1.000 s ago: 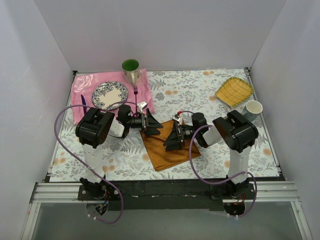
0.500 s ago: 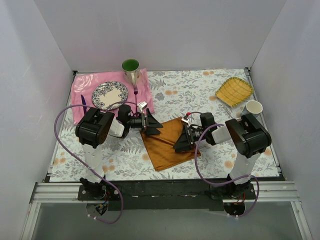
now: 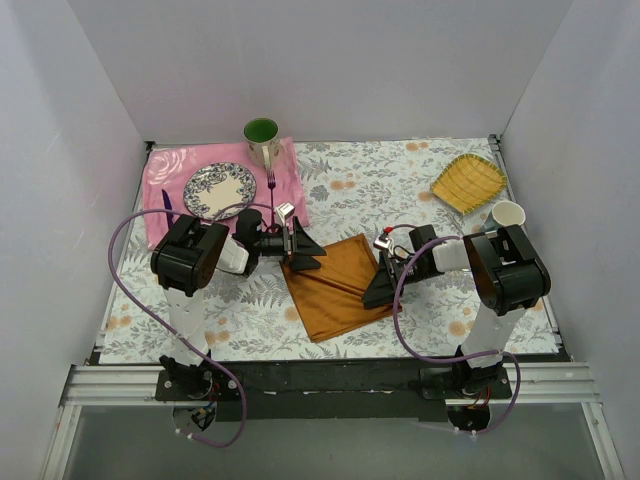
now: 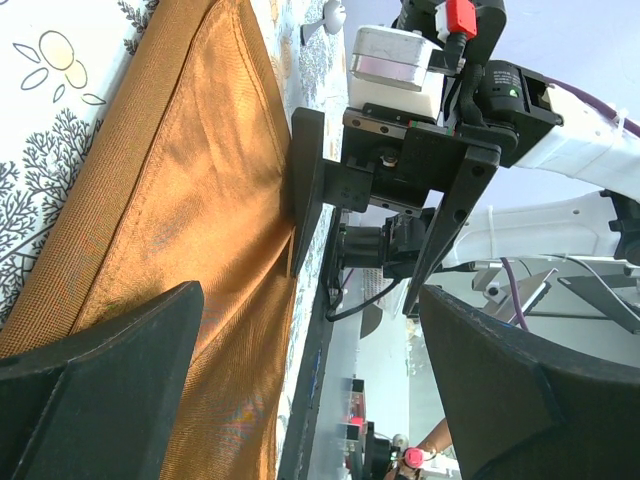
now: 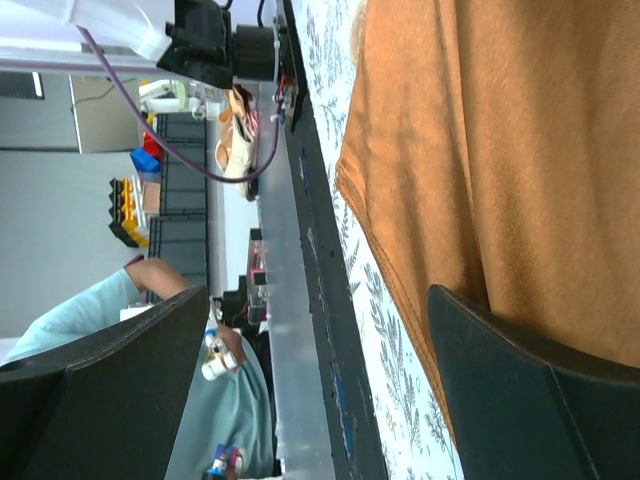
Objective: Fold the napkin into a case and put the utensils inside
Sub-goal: Smooth out the upper triangle-folded napkin at the center of the board.
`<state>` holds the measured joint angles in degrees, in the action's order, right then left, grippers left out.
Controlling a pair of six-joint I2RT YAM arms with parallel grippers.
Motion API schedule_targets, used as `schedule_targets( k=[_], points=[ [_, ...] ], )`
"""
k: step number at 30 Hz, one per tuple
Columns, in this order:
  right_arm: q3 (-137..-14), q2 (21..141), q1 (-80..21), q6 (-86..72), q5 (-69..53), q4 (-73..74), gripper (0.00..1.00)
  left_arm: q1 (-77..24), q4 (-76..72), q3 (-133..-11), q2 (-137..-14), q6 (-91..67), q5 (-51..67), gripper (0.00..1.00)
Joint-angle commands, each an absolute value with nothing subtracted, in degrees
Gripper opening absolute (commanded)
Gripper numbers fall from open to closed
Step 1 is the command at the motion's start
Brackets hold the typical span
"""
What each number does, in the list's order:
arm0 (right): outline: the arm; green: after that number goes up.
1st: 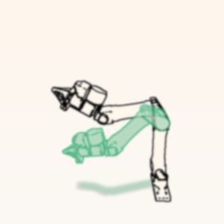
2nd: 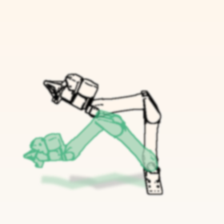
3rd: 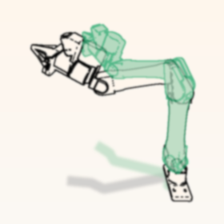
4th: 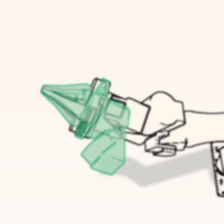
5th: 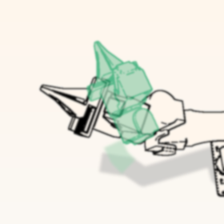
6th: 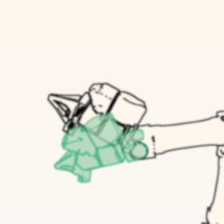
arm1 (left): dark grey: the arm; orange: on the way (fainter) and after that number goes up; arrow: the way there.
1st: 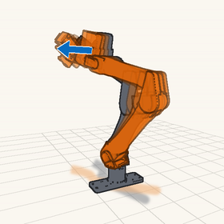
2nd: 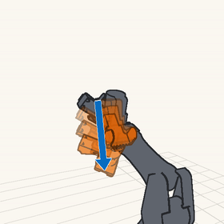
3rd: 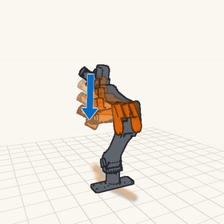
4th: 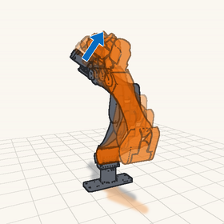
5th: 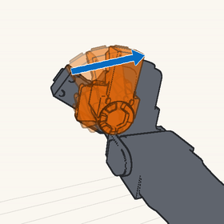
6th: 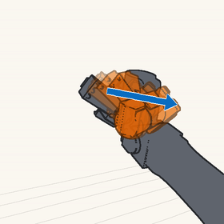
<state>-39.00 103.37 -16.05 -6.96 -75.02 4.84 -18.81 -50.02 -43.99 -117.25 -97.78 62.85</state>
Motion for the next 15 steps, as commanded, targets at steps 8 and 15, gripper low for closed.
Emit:
schedule_targets(
  k=[8,15],
  points=[
    [-45.6,97.2,-17.0,3.9,-72.1,20.6,0.92,-19.2,-50.0,-44.6,-112.7,-95.2,62.0,0.91],
    [-47.2,89.6,-16.9,2.8,-67.2,24.7,0.53,-24.9,-50.8,-45.6,-105.7,-100.8,60.5,0.91]
  ],
)
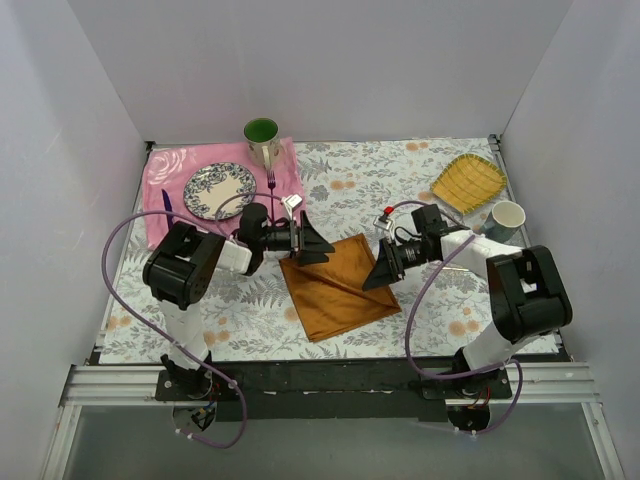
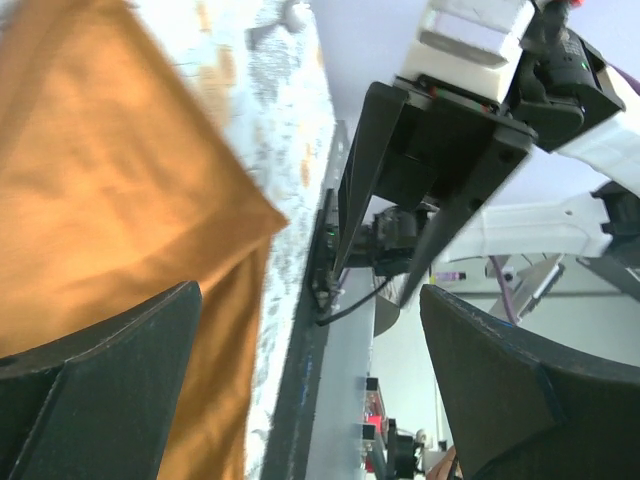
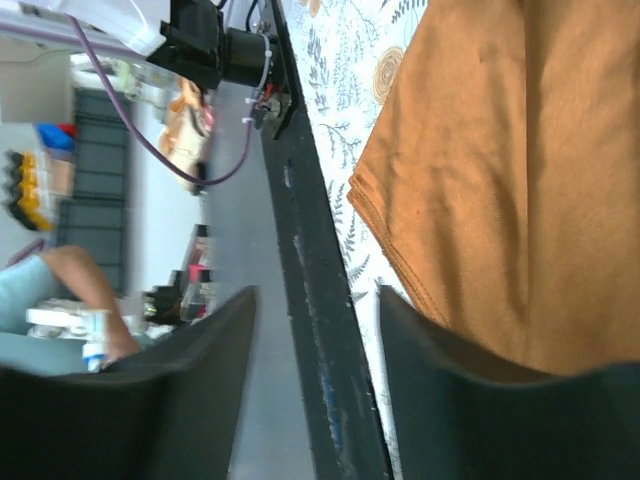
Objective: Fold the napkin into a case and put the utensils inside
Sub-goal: Smooth out the upper triangle-folded napkin at the center of the board.
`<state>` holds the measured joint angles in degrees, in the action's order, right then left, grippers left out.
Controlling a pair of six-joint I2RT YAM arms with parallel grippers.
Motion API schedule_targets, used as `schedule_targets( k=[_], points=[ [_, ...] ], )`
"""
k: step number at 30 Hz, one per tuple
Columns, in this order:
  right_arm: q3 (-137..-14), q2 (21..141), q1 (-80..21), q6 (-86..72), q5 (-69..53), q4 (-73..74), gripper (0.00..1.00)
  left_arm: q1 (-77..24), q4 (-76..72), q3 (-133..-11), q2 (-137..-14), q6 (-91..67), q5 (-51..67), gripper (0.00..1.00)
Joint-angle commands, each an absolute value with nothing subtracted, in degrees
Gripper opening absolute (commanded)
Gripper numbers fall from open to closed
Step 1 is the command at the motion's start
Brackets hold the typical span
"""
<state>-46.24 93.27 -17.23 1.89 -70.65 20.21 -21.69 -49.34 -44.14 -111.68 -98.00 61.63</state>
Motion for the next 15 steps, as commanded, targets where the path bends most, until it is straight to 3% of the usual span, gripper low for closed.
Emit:
schedule_targets(
  k=[1,4,6,15],
  points=[
    [-46.8,89.5,-16.8,2.8,-65.9,24.9,0.4,-25.7,-51.1,-45.4,-105.3,-101.3,59.7,0.91],
    [-45.1,90.9,-16.5,4.0,-62.2,26.6,0.21,-29.3,-53.5,-44.8,-105.5,-104.7,58.6,0.91],
    [-44.4,92.3,-16.2,5.3,-59.9,26.9,0.13,-32.1,-58.4,-43.9,-106.3,-108.3,57.9,0.91],
    [-45.4,98.6,-14.9,6.1,-51.2,26.4,0.09,-38.9,-66.1,-43.9,-113.4,-112.5,57.1,0.89]
  ],
)
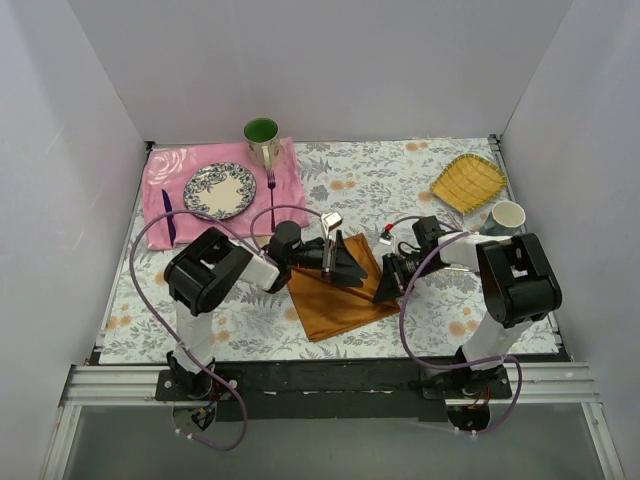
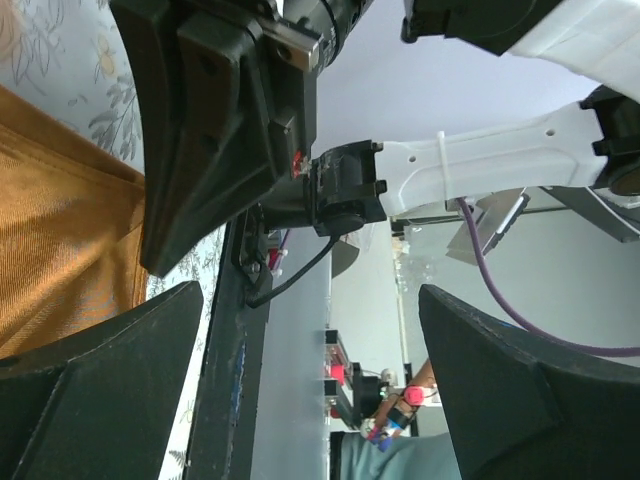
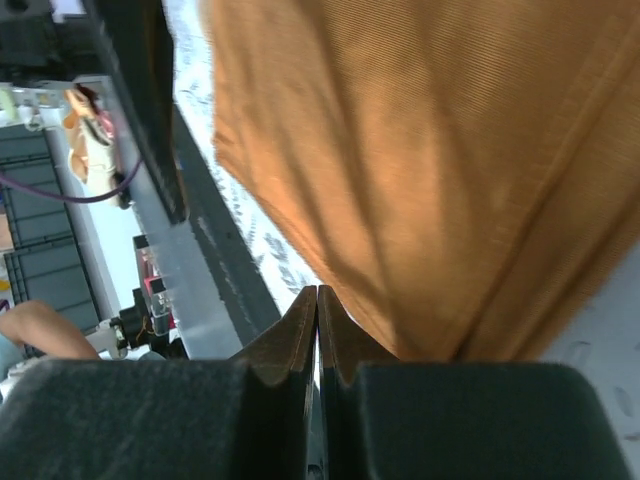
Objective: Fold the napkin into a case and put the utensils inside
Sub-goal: Smooth out the upper triangle-folded napkin at the center of the board.
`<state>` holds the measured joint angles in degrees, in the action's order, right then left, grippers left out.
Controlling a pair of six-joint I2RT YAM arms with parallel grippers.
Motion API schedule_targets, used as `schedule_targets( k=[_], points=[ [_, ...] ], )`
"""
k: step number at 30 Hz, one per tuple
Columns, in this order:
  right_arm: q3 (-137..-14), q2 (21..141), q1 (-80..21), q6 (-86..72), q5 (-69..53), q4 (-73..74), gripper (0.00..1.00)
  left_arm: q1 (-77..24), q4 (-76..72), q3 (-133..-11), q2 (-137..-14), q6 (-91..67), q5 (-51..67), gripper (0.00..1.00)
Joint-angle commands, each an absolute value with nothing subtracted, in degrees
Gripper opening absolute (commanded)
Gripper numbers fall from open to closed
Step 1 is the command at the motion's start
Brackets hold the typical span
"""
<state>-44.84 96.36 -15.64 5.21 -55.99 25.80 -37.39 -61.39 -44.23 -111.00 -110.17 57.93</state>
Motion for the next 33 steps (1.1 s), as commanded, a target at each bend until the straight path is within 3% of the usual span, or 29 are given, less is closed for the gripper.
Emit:
schedule_targets(
  k=[1,10,33],
  points=[
    [-45.6,99.2,-14.9,6.1,-50.8,26.5,0.09,-39.2,-66.6,-43.9,-114.2,-112.8,57.1,0.89],
    [-46.3,102.7,-14.4,6.2,-47.1,27.6,0.08,-39.6,-70.3,-46.4,-121.5,-114.4,57.1,0.88],
    [-46.5,104.5,-14.4,7.6,-43.5,28.4,0.06,-30.9,-62.7,-45.3,-121.8,-106.7,60.4,0.89]
  ],
)
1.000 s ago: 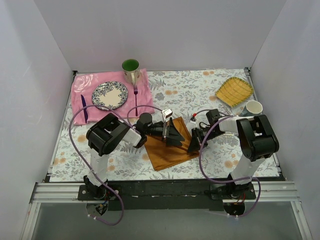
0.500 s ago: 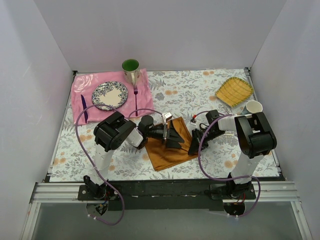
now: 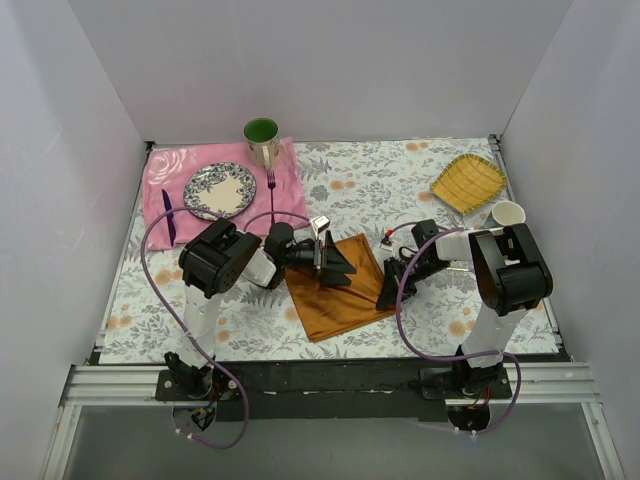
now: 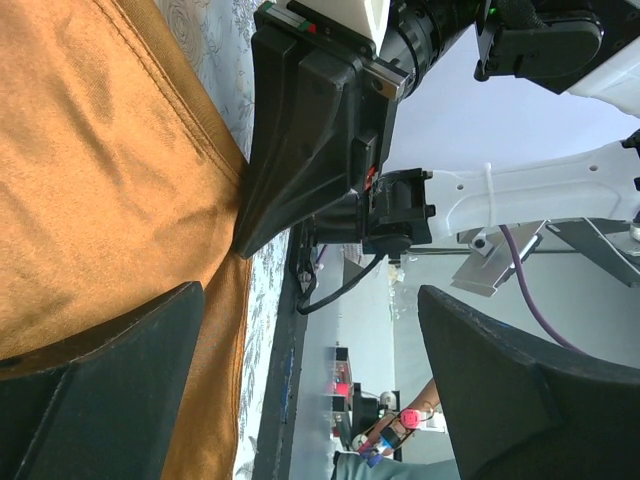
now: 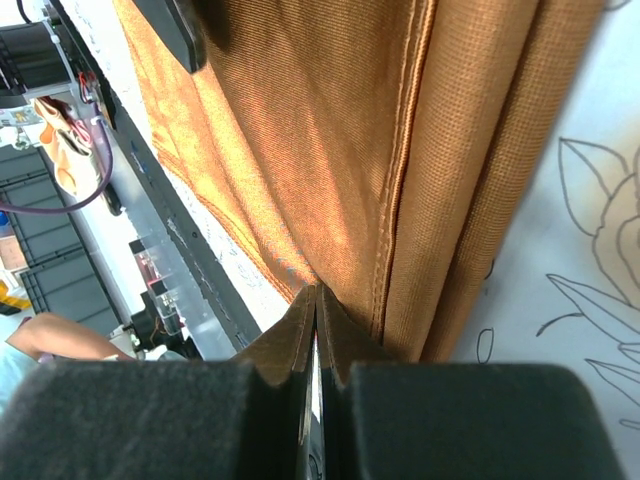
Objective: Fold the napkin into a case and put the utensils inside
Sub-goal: Smooth out the upper triangle-folded napkin at the center of the board.
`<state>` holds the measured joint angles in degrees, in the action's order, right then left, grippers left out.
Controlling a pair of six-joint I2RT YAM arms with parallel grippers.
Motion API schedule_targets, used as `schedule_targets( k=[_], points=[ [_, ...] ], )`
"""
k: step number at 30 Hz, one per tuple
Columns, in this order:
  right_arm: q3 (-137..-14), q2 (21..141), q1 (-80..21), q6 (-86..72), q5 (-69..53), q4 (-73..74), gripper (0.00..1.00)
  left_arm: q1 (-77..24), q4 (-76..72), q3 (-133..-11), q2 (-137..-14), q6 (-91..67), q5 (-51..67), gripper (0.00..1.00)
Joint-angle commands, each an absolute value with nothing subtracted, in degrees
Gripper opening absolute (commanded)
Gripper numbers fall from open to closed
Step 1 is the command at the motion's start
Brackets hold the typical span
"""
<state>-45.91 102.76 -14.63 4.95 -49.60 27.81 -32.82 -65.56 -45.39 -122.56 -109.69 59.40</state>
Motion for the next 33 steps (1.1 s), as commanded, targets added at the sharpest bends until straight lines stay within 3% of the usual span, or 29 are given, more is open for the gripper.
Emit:
schedule_targets(
  k=[1,4,9,15,19,22,33],
  points=[
    [-46.6,104.5,-14.4,7.9,-43.6,28.6,0.06,-30.4,-62.1,-45.4,-120.9,-105.8,60.9,0.89],
    [-47.2,102.8,-14.5,8.4,-47.0,28.7,0.06,-29.1,-58.5,-47.3,-116.7,-100.7,62.7,0.89],
    [-51.1,97.4,-16.1,9.0,-51.5,30.1,0.06,-28.0,-36.3,-54.1,-105.9,-81.6,63.9,0.88],
    [-58.5,93.3,-16.5,10.7,-53.0,31.6,0.14,-25.8,6.6,-59.6,-93.2,-46.6,56.0,0.67],
    [-66.4,97.7,-17.5,13.4,-49.0,32.1,0.14,-24.8,15.2,-55.8,-87.5,-38.9,52.0,0.49],
    [-70.0,102.3,-18.5,13.6,-46.9,32.3,0.14,-24.8,19.8,-55.6,-87.9,-36.7,49.3,0.42],
    [-77.3,112.3,-22.1,16.6,-40.3,30.8,0.13,-24.4,21.3,-59.1,-96.2,-37.6,41.7,0.38]
  ],
)
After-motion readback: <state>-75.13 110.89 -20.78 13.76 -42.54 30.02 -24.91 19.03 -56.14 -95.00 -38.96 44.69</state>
